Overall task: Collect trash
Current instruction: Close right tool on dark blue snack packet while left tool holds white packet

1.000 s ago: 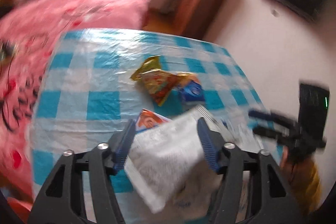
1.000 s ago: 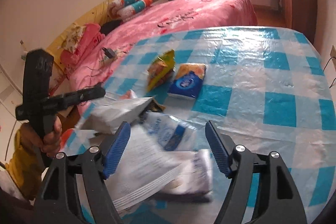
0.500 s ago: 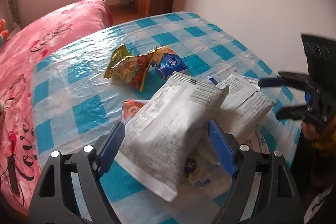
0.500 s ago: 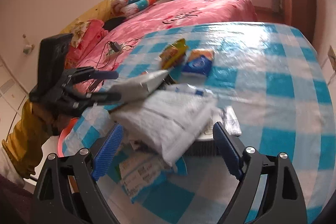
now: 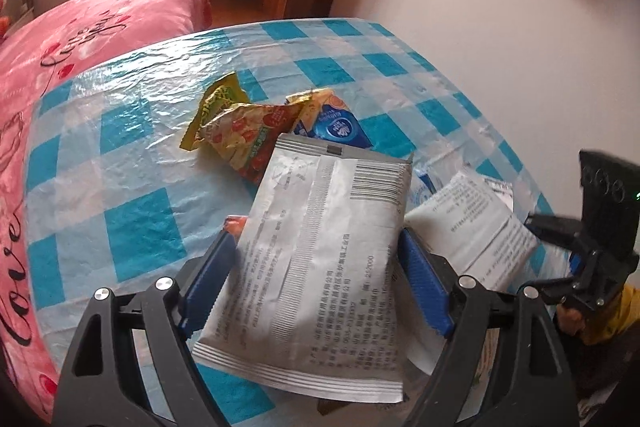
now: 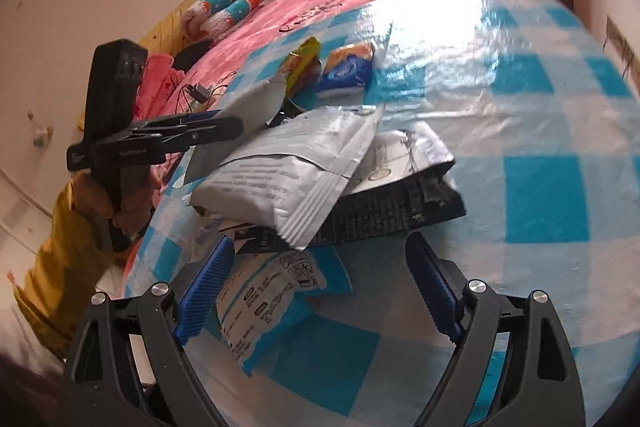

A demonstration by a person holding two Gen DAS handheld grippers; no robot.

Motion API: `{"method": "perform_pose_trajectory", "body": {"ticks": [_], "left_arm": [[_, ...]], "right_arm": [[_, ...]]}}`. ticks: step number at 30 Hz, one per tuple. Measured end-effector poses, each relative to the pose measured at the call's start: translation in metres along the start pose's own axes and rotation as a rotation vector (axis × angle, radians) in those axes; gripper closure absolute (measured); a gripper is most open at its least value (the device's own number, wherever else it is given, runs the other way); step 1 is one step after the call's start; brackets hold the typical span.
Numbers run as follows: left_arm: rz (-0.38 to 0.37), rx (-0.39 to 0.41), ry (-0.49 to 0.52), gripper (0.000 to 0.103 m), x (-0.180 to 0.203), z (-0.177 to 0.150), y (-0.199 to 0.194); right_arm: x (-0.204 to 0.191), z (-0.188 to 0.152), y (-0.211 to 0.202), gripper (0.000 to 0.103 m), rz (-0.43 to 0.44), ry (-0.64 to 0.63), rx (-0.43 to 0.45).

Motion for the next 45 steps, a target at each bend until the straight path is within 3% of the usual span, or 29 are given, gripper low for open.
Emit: {"method": "perform_pose_trajectory", "body": {"ticks": [4, 8, 14, 19, 22, 29, 36, 45], "left_arm": [[-0.025, 0.002, -0.066, 0.020, -0.007, 0.001, 0.004], [-0.031, 0.010, -0.123, 0.019, -0.012, 0.002, 0.007], [-0.033, 0.030, -0.222, 0.021, -0.019, 0.002, 0.005], [-0.003, 0.040, -0.281, 0.027, -0.023, 0.001, 0.003], [-0.003, 0.044, -0.323, 0.029, -0.026, -0.001, 0.001], [0.022, 0.058, -0.376, 0.034, -0.026, -0.010, -0.010], [0.021, 0.104, -0.466, 0.036, -0.035, -0.027, -0.032], [0.045, 0.177, -0.482, 0.036, -0.027, -0.044, -0.068]], "right_arm": [[0.006, 0.011, 0.004, 0.027, 0.070, 0.080, 0.035], [0.011, 0.023, 0.005, 0.038, 0.058, 0.101, 0.083], [0.024, 0.033, 0.015, 0.043, 0.056, 0.170, 0.085], [0.013, 0.031, 0.025, 0.044, 0.044, 0.129, 0.071], [0.017, 0.029, 0.025, 0.055, 0.054, 0.148, 0.075], [0.019, 0.030, 0.011, 0.065, 0.048, 0.127, 0.125], [0.016, 0.027, -0.014, 0.071, 0.033, 0.093, 0.174], [0.010, 0.027, -0.043, 0.075, 0.040, 0.080, 0.235]]}}
Point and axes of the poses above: each gripper's, at about its wrist camera, not at the fingertips, and y roughly the way its jaws point, x to its right, z to its top, the point moved 5 cm from there along y, roughly the way its jaws point, and after that the axes turned 10 degrees about z, right-handed, at the moved point
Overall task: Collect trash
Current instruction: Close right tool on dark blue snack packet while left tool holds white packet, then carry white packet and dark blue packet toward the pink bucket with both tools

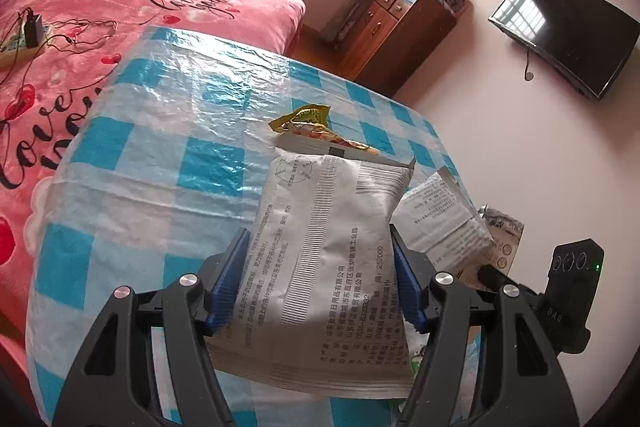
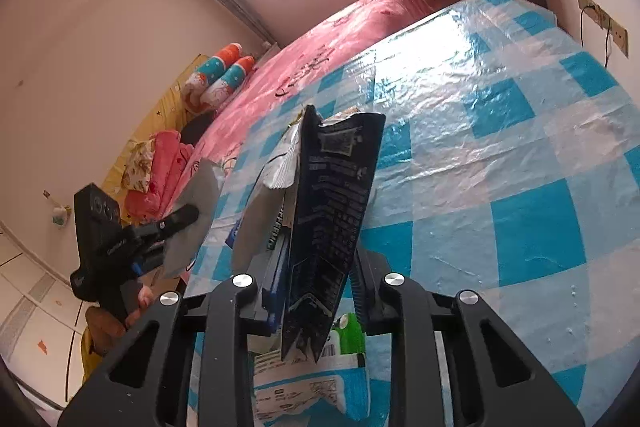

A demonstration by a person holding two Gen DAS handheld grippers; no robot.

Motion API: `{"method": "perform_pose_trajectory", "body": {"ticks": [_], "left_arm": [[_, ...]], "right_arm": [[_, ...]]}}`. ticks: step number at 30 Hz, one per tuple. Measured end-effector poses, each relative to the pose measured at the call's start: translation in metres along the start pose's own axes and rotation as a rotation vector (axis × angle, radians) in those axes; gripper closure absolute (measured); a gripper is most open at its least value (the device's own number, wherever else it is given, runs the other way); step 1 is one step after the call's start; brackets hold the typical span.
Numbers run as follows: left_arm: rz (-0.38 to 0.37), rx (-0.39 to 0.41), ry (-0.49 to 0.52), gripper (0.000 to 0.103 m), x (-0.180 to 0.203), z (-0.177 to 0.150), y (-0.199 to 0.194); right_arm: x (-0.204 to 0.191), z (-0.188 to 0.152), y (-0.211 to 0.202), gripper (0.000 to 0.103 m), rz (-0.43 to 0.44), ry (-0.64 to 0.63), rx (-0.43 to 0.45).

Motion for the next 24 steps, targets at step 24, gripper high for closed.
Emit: {"method": "perform_pose_trajectory", "body": {"ticks": [24], "left_arm": [[0.051, 0.099, -0.032, 0.036, -0.036, -0.062, -0.069]], "right_arm": [[-0.054, 0.002, -0.029, 0.077, 0.021, -0.072, 0.043]]}}
Point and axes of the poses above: each gripper's, at about its wrist camera, not at the fingertips, and y roughly the way its jaws point, x to its right, z to its top, the point moved 5 cm from there along y, roughly the way its jaws point, and after that the axes turned 10 degrees about z, right-handed, at the moved point
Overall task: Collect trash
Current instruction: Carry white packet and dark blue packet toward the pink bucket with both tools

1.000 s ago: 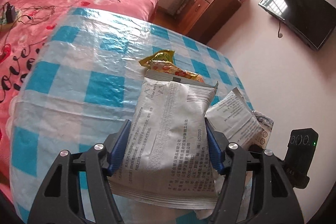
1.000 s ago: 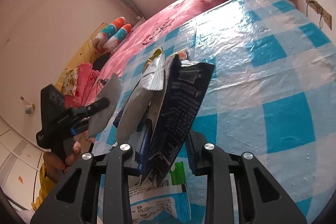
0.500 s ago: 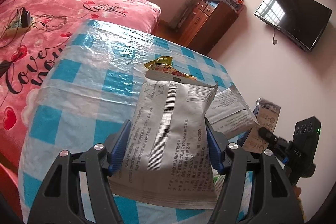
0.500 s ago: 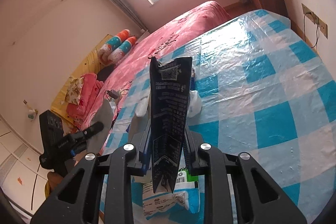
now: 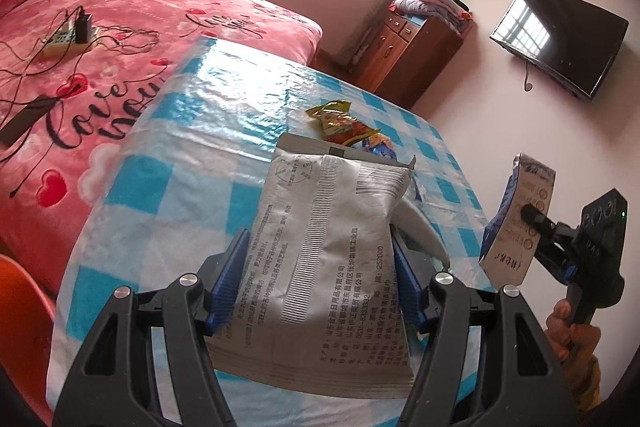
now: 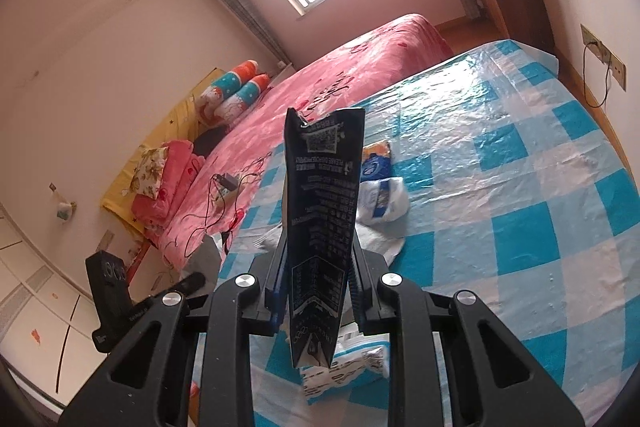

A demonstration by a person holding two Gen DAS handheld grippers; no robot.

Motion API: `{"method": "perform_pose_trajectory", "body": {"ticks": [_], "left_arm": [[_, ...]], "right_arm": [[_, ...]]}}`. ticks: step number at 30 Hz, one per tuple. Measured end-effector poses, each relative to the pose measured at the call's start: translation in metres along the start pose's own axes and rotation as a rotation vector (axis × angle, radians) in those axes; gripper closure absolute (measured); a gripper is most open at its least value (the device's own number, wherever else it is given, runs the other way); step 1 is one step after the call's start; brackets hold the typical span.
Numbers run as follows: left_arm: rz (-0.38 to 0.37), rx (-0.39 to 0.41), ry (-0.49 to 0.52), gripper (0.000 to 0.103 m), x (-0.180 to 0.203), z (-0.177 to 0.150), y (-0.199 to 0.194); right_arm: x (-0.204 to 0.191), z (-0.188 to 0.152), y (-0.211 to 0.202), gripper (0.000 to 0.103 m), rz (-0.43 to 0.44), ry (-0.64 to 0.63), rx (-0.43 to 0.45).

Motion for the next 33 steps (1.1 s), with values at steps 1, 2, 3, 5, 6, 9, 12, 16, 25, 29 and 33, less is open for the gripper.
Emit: {"method": "perform_pose_trajectory", "body": {"ticks": [1, 2, 3, 5, 6, 9, 12, 16, 25, 29, 33], "left_arm": [[-0.002, 0.001, -0.007, 0.036, -0.002, -0.003, -0.002], [-0.002, 0.002, -0.011, 0.036, -0.004, -0.005, -0.005], [0.002, 0.006, -0.016, 0.036, -0.007, -0.008, -0.008], [0.005, 0.012, -0.023, 0.036, -0.012, -0.012, -0.013], [0.003, 0.014, -0.032, 0.036, -0.016, -0.014, -0.016], [0.007, 0.021, -0.059, 0.036, -0.030, -0.019, -0.026], [0.018, 0.029, -0.083, 0.036, -0.043, -0.024, -0.035], [0.055, 0.051, -0.124, 0.036, -0.068, -0.030, -0.052], [0.205, 0.101, -0.272, 0.036, -0.158, -0.053, -0.098], [0.281, 0.105, -0.358, 0.036, -0.204, -0.068, -0.109], [0.363, 0.097, -0.439, 0.036, -0.244, -0.087, -0.115]], "right_arm": [[-0.002, -0.001, 0.002, 0.077, 0.005, 0.001, -0.007], [-0.004, -0.002, 0.007, 0.077, 0.013, 0.004, -0.018], [-0.006, -0.003, 0.010, 0.077, 0.020, 0.005, -0.027], [-0.011, -0.006, 0.018, 0.077, 0.036, 0.007, -0.047], [-0.014, -0.009, 0.024, 0.077, 0.049, 0.009, -0.062], [-0.029, -0.016, 0.040, 0.077, 0.082, 0.005, -0.104], [-0.046, -0.025, 0.061, 0.077, 0.123, -0.007, -0.155], [-0.075, -0.041, 0.094, 0.077, 0.180, -0.027, -0.241], [-0.158, -0.092, 0.178, 0.076, 0.330, -0.091, -0.472], [-0.194, -0.120, 0.211, 0.076, 0.382, -0.119, -0.568], [-0.228, -0.150, 0.243, 0.076, 0.416, -0.165, -0.655]]}}
Point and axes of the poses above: each gripper's, at about its wrist camera, not at the fingertips, and y roughly the way its jaws point, x to its right, z to its top, the point moved 5 cm from there along y, roughly the way its jaws point, and after that the axes turned 10 degrees about z, right-handed, at the moved point
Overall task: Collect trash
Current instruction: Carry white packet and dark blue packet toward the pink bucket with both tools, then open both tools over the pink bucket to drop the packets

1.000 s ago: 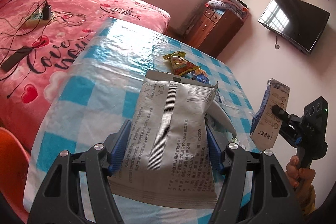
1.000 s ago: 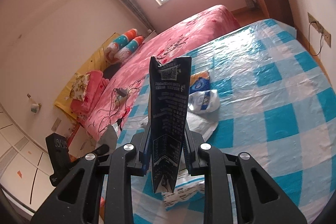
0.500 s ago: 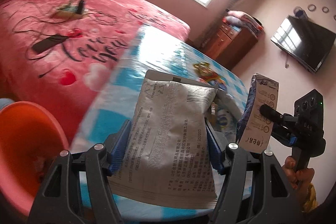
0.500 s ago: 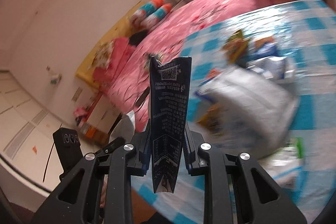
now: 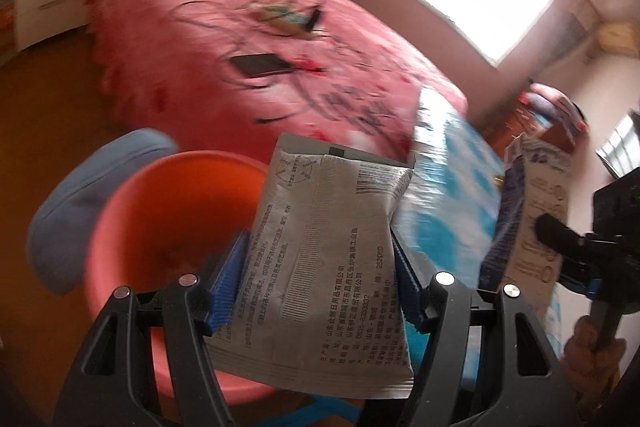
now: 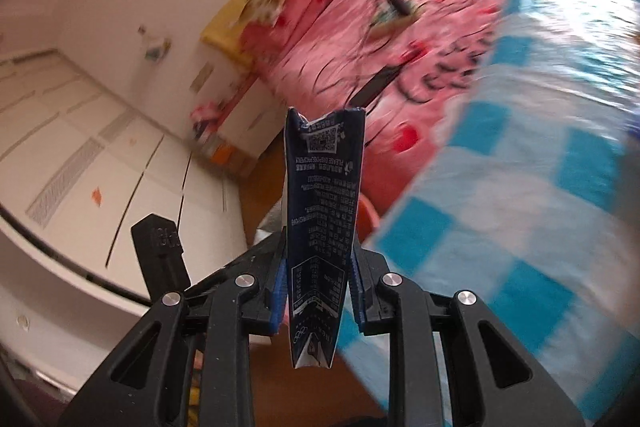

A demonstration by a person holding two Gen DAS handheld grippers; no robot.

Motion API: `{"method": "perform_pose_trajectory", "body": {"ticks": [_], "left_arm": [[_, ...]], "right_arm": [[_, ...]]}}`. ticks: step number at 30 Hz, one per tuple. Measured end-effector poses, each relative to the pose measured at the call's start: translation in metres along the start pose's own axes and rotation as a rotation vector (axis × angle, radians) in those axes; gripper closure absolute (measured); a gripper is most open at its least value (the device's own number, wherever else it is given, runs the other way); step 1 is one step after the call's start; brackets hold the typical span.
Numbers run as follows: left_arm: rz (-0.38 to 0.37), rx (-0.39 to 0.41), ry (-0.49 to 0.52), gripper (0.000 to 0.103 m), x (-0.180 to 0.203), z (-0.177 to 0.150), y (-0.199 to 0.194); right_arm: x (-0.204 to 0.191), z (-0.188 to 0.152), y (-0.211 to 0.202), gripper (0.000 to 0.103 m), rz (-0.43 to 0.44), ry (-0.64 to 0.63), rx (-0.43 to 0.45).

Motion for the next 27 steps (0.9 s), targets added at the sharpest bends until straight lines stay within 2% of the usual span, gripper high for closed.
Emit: {"method": "perform_pose_trajectory", "body": {"ticks": [5, 7, 8, 10, 12, 15, 16, 17, 20, 22, 27], "left_arm": [[0.104, -0.007, -0.055, 0.034, -0.038, -0.004, 0.013], [0.158, -0.011, -0.070, 0.031, -0.050, -0.005, 0.019], [0.184, -0.011, -0.076, 0.027, -0.055, -0.006, 0.022], [0.222, -0.011, -0.092, 0.026, -0.067, -0.008, 0.023], [0.260, -0.013, -0.096, 0.021, -0.073, -0.009, 0.023], [0.310, 0.011, -0.071, 0.021, -0.076, -0.007, 0.018], [0.317, 0.019, -0.066, 0.021, -0.076, -0.006, 0.016], [0.321, 0.025, -0.061, 0.021, -0.075, -0.006, 0.014], [0.325, 0.040, -0.033, 0.021, -0.066, -0.005, 0.009], [0.310, 0.047, -0.019, 0.021, -0.057, -0.004, 0.007], [0.274, 0.042, -0.008, 0.021, -0.038, -0.007, 0.003]], "right_arm": [[-0.013, 0.002, 0.058, 0.074, 0.049, -0.009, -0.082], [-0.012, 0.000, 0.074, 0.073, 0.058, -0.007, -0.108], [-0.009, -0.002, 0.085, 0.061, 0.033, -0.004, -0.124], [-0.004, -0.006, 0.093, 0.046, 0.008, -0.005, -0.131], [0.002, -0.010, 0.089, 0.043, -0.009, 0.004, -0.127], [0.007, -0.010, 0.071, 0.038, -0.050, -0.019, -0.083], [0.007, -0.010, 0.064, 0.027, -0.071, -0.034, -0.062], [0.007, -0.009, 0.055, 0.020, -0.092, -0.051, -0.038], [0.004, -0.011, 0.025, 0.018, -0.160, -0.121, 0.038], [0.005, -0.013, 0.013, 0.013, -0.192, -0.144, 0.064], [0.008, -0.023, -0.020, 0.013, -0.251, -0.195, 0.130]]}}
Point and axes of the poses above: each gripper's, at about its wrist camera, not at the fingertips, and y roughly the way its jaws point, x to its right, z to its top, the point moved 5 cm from there along y, roughly the way its jaws point, and after that the axes turned 10 degrees about z, right-handed, at the moved point
